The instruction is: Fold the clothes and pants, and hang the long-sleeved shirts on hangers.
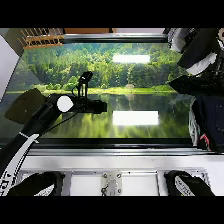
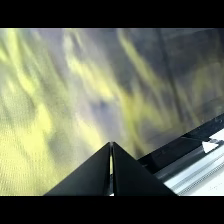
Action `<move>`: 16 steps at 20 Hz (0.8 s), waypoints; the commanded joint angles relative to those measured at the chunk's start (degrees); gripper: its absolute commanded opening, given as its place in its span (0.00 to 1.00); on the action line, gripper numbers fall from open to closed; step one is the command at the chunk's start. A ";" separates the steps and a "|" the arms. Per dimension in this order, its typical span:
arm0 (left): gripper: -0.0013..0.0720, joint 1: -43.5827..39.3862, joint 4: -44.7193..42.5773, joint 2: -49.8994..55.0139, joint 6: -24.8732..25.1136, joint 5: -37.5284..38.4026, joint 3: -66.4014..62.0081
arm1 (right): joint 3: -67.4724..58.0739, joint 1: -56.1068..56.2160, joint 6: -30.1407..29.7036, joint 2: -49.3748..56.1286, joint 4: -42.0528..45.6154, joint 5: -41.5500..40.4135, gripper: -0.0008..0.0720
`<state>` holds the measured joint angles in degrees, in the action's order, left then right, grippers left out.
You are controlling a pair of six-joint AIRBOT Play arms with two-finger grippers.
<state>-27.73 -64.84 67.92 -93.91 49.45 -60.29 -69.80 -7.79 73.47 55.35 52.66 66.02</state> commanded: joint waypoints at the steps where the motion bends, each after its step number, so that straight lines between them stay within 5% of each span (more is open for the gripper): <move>1: 0.05 -0.02 0.00 0.00 0.02 0.00 0.00 | -0.04 0.07 0.00 0.04 -0.02 0.00 0.08; 10: 0.05 -0.02 -0.33 0.00 0.22 -1.22 -0.02 | -0.04 0.07 0.00 0.04 -0.02 0.00 0.08; 11: 0.15 0.74 -3.13 -0.02 2.67 -1.79 -0.37 | -0.04 0.07 0.00 0.04 -0.02 0.00 0.08; 12: 0.71 2.34 -8.68 0.00 3.89 0.11 -2.01 | -0.04 0.07 0.00 0.04 -0.02 0.00 0.08; 13: 1.00 4.61 -14.71 -0.02 3.04 2.51 -3.91 | -0.04 0.07 0.00 0.04 -0.02 0.00 0.08; 16: 1.00 15.41 -30.71 0.00 -1.44 12.81 -8.66 | -0.04 0.07 0.00 0.04 -0.02 0.00 0.08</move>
<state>-19.75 -80.53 67.92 -92.60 54.22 -65.58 -69.80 -7.79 73.45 55.35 52.64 66.00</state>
